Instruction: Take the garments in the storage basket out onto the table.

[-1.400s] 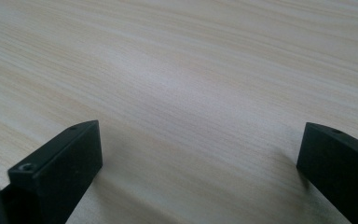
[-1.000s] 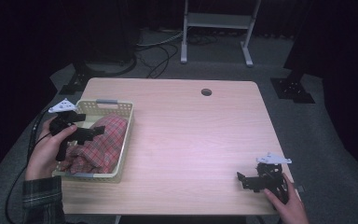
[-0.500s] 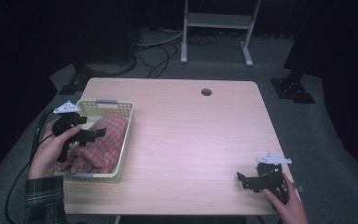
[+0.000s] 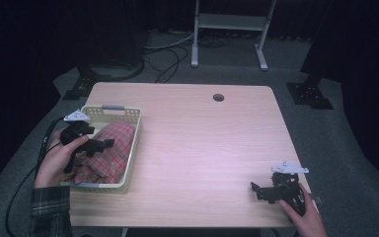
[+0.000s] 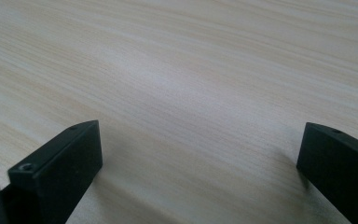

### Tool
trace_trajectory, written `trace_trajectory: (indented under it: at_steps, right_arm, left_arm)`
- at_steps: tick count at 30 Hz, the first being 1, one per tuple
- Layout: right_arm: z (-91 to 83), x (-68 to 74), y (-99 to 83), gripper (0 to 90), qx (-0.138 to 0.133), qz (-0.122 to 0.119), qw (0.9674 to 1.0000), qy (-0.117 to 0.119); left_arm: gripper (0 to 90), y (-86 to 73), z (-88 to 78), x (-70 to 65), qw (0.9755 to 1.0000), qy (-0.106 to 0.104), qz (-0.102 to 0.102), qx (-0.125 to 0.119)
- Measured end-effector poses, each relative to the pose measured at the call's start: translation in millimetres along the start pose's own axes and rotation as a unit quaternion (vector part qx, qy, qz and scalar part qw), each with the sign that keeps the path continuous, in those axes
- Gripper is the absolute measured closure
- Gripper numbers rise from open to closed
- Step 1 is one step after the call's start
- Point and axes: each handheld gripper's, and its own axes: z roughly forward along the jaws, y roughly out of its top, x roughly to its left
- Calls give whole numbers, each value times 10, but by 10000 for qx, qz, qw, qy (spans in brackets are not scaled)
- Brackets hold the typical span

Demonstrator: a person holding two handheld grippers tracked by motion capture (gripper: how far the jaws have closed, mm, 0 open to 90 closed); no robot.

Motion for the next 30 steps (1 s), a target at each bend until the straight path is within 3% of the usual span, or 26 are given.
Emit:
trace_trajectory:
  at_steps: [30]
  right_arm:
    - [0, 0, 0, 0, 0, -1, 10000, 1]
  left_arm:
    - [22, -68, 206, -4, 9980, 56, 18, 628]
